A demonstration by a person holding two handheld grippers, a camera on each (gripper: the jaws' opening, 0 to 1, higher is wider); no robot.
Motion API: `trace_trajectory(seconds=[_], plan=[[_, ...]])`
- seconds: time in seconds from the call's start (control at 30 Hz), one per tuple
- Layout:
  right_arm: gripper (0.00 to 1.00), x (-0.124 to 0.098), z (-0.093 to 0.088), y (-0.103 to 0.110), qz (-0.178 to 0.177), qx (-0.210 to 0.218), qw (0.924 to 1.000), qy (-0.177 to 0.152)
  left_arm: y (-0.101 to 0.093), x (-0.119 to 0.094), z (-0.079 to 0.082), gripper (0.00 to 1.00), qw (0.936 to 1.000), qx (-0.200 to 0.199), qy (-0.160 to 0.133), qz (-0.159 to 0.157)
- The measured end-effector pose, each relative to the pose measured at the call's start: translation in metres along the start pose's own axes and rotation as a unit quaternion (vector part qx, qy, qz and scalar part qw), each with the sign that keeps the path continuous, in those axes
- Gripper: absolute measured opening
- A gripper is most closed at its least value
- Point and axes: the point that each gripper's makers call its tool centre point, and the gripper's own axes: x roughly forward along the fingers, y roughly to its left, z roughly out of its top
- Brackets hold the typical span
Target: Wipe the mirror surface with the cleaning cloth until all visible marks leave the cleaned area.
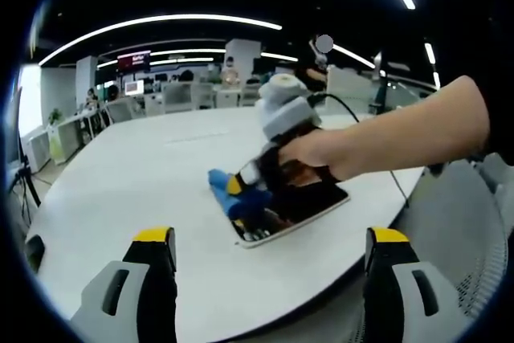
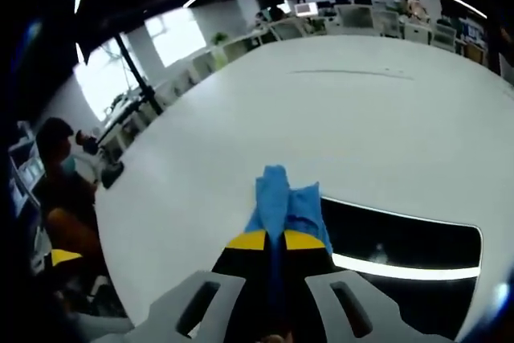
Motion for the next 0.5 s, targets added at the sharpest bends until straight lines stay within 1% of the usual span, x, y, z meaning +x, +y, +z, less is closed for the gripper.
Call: trace_trajectory(seconds=[0.1,0.5], plan=[[0.01,-0.002,-0.002,0.002,0.005,0.003,1.0,0.006,-0.001,0.0,0.001,0.98,1.0,-0.001,-0.002,-0.003],[0.01,-0.008,-0.012,0.01,0.01,-0.028,0.9994,0.015,0.001,-0.001,0.001,0.99,1.0,-0.001,-0.005,0.0]])
